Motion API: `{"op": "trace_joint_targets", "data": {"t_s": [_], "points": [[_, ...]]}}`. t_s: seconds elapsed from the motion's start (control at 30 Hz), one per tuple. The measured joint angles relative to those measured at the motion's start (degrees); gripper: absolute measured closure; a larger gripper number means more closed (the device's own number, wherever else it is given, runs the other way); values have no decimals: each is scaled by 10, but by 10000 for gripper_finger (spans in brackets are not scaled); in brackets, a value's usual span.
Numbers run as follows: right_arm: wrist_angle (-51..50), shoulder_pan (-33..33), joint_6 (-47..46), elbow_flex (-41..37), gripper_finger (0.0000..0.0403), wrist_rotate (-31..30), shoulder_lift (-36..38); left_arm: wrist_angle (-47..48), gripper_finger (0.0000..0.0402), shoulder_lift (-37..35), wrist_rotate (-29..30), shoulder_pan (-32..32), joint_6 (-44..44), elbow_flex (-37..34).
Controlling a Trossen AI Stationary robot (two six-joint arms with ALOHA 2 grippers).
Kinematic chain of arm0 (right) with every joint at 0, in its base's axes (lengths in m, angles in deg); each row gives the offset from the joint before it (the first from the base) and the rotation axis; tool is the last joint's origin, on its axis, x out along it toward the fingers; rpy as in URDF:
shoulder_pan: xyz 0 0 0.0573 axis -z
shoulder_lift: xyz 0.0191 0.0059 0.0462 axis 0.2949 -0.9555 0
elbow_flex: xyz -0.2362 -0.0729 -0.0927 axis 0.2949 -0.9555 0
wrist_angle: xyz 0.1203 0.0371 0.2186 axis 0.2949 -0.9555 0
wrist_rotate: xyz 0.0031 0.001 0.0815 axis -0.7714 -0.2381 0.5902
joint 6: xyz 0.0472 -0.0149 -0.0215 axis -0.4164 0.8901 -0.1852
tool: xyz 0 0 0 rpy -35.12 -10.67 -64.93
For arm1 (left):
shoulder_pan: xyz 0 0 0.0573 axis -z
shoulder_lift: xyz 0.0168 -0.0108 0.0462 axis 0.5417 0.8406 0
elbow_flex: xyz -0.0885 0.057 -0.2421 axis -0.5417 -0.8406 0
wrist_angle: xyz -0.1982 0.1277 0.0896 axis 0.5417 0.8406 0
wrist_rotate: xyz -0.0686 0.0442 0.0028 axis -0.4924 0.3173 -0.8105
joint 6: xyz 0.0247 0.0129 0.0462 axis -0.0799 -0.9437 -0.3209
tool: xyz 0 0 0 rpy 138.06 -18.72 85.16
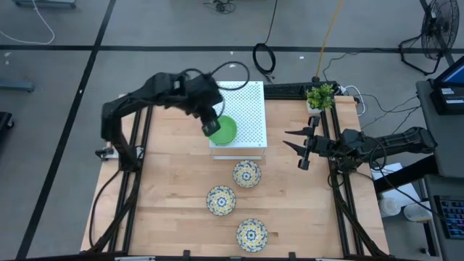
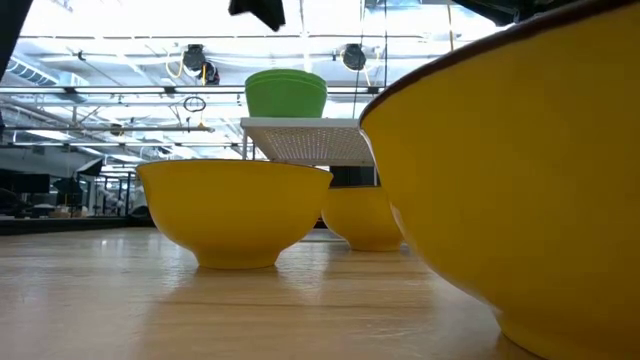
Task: Pick & Place Mini bowls
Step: Put the top white bowl on the shelf
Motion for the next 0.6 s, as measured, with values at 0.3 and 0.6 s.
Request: {"op": "trace_joint_targets", "data": {"t_s": [0.3, 0.6], "points": [[5, 0, -10, 0, 273, 0, -2, -23, 316, -75, 189, 153, 30, -1], [17, 0, -12, 0, 273, 0, -11, -113, 316, -150, 277, 296, 43, -129]]}}
